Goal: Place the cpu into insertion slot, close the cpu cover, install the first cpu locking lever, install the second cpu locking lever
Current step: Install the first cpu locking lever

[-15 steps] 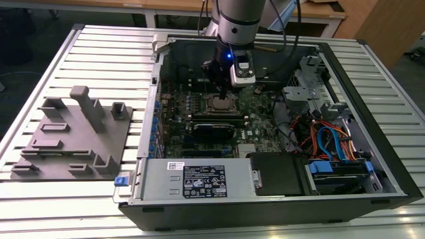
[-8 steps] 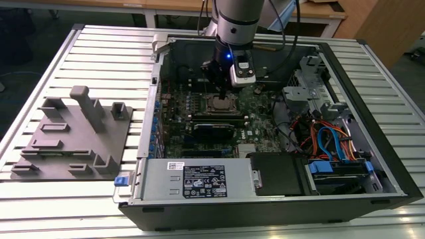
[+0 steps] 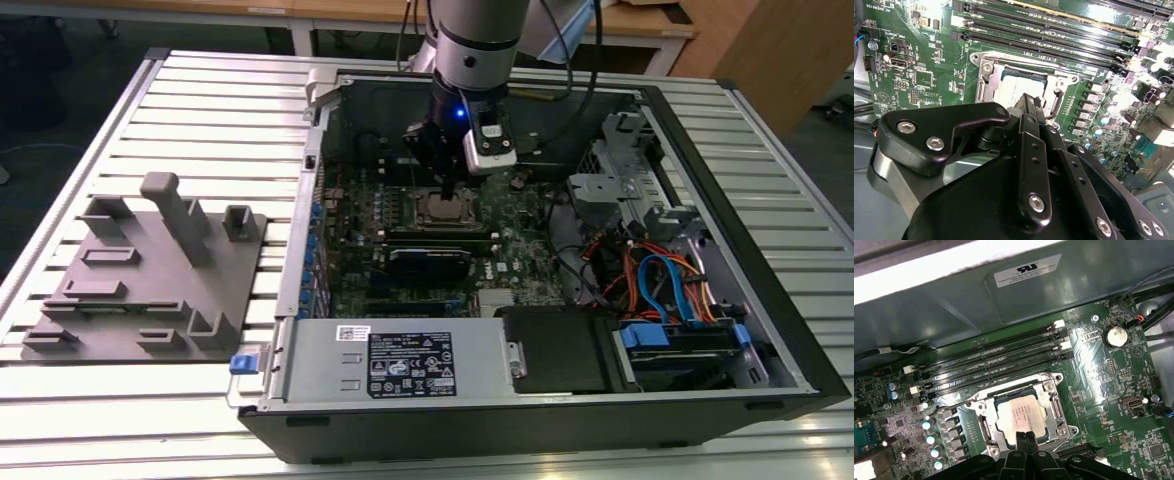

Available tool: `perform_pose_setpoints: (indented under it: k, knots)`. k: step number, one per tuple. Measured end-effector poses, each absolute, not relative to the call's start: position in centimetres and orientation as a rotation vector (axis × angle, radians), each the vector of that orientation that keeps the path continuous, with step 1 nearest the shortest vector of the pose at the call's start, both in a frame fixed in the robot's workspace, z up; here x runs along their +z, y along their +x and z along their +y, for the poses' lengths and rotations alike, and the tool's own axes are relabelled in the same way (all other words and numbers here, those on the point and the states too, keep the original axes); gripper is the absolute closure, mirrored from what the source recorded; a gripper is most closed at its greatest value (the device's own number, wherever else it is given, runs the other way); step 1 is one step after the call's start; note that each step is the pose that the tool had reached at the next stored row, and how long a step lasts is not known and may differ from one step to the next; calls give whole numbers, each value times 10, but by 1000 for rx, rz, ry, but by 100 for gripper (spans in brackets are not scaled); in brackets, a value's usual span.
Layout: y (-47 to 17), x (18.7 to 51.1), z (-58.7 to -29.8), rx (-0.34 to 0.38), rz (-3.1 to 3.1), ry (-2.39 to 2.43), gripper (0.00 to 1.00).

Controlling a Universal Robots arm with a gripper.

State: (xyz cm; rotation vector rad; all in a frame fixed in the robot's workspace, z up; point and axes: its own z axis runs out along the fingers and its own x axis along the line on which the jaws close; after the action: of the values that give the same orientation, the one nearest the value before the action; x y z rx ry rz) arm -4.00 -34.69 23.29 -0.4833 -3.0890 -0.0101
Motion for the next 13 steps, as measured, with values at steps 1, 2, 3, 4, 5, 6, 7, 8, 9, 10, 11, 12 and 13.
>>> perform_pose_setpoints:
  k: [1, 2, 3, 4, 5, 6, 7, 8, 9, 10, 11, 12, 13]
  knots:
    - [-40, 233, -347, -10, -3089, -483, 90]
    - [-40, 233, -347, -10, -3089, -483, 90]
    - [-40, 233, -347, -10, -3089, -483, 90]
    - [-40, 233, -347, -10, -3089, -483, 90]
    - [-40, 233, -347, -10, -3089, -482, 90]
    - [-40, 233, -347, -10, -3090, -479, 90]
    - [-40, 233, -347, -10, -3091, -470, 90]
    - [-40, 233, -347, -10, -3093, -455, 90]
    - [-40, 233, -347, -10, -3096, -437, 90]
    - [-40, 233, -347, -10, -3098, -419, 90]
    - [-40, 233, -347, -10, -3101, -400, 90]
    - [-40, 233, -347, -9, -3103, -382, 90]
    - [-40, 233, -347, -9, -3105, -363, 90]
